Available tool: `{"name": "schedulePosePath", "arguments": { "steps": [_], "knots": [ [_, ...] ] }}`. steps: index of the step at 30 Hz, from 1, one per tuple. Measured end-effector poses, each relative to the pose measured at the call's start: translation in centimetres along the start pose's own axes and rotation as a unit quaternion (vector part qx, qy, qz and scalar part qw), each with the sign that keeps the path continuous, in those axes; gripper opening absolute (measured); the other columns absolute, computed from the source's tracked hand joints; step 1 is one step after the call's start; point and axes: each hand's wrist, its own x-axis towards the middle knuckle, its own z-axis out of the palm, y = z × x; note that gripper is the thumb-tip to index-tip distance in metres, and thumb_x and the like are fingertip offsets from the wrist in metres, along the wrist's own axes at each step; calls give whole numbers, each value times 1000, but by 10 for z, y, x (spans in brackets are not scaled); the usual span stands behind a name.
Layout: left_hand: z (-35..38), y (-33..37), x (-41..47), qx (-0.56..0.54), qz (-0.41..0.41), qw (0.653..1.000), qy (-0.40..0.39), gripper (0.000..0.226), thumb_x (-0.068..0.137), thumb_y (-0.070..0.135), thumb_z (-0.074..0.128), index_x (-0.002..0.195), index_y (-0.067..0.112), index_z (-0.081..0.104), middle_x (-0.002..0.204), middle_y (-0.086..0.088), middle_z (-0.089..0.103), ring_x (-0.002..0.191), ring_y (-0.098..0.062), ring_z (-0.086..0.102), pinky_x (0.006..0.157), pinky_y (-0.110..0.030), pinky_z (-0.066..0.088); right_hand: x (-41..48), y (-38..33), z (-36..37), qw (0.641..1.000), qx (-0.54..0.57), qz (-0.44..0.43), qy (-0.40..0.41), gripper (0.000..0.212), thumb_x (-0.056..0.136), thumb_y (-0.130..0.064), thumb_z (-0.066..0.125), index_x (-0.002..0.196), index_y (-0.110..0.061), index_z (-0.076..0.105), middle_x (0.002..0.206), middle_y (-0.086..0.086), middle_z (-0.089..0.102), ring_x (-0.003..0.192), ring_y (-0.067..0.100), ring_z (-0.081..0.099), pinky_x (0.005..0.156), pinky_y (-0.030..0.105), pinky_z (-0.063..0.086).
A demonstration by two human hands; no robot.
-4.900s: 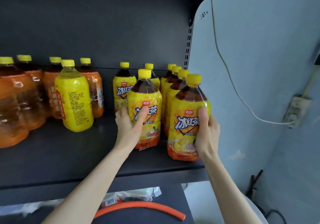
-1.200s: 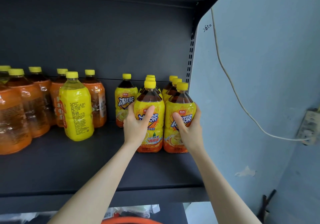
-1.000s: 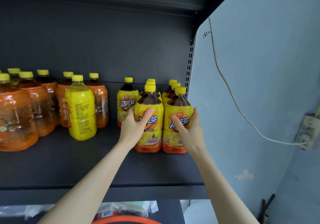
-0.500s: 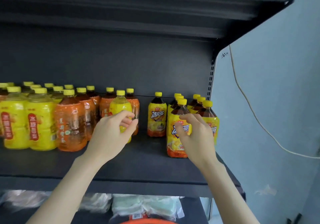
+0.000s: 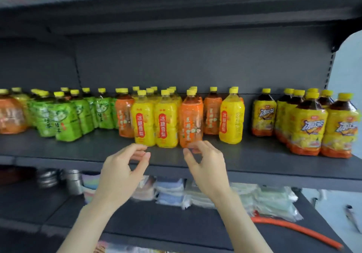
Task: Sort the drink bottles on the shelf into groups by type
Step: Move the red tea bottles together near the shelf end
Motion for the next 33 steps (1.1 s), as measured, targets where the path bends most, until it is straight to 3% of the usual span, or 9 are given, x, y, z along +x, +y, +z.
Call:
{"name": "schedulePosePath", "arguments": {
  "steps": [6, 12, 16, 19, 25, 30, 33],
  "knots": [
    [-56, -64, 35, 13, 19, 999, 29, 27, 86, 26, 65, 112, 18, 63, 101, 9, 66, 95, -3, 61, 82, -20, 42, 37, -58, 79, 999, 22, -40, -18, 25, 93, -29, 58, 113, -16, 64, 112, -3, 64, 95, 14, 62, 78, 39, 53],
    [-90, -148, 76, 31, 25, 999, 32, 35, 87, 37, 59, 119, 22, 57, 107, 11, 63, 100, -4, 59, 86, -26, 42, 75, -87, 166, 997, 29, -71, -11, 27, 93, -28, 58, 118, -18, 61, 115, -6, 62, 96, 11, 59, 78, 26, 48],
    [-110, -204, 95, 31, 8, 999, 11, 40, 86, 44, 56, 122, 25, 55, 108, 15, 61, 102, 0, 56, 90, -30, 47, 96, -99, 228, 998, 34, -56, -10, 28, 92, -30, 59, 117, -19, 61, 112, -5, 63, 95, 12, 61, 79, 31, 52],
    [-138, -251, 110, 61, 20, 998, -8, 48, 83, 51, 50, 124, 27, 54, 108, 17, 60, 100, 2, 57, 88, -28, 47, 113, -120, 282, 997, 50, -51, -27, 27, 92, -28, 60, 116, -17, 61, 111, -3, 63, 96, 11, 61, 83, 34, 52],
    [-209, -346, 138, 52, -5, 998, 37, 35, 87, 28, 62, 122, 25, 56, 105, 17, 60, 99, 2, 57, 84, -24, 44, 145, -182, 388, 994, 70, -65, -58, 27, 92, -25, 61, 117, -14, 61, 113, 0, 63, 102, 14, 60, 86, 36, 51],
    [-263, -441, 149, 37, -16, 998, 49, 31, 86, 24, 63, 117, 24, 58, 100, 15, 64, 98, 5, 57, 80, -2, 37, 149, -230, 475, 995, 77, -54, -40, 24, 92, -25, 59, 114, -16, 62, 113, -3, 63, 99, 12, 59, 81, 37, 51],
    [-290, -494, 151, 21, -20, 999, 38, 28, 86, 21, 64, 113, 22, 60, 99, 15, 64, 96, 5, 58, 81, -3, 38, 141, -254, 525, 997, 70, -24, -25, 24, 92, -26, 59, 114, -17, 63, 112, -3, 63, 99, 13, 59, 82, 36, 49]
  ]
}}
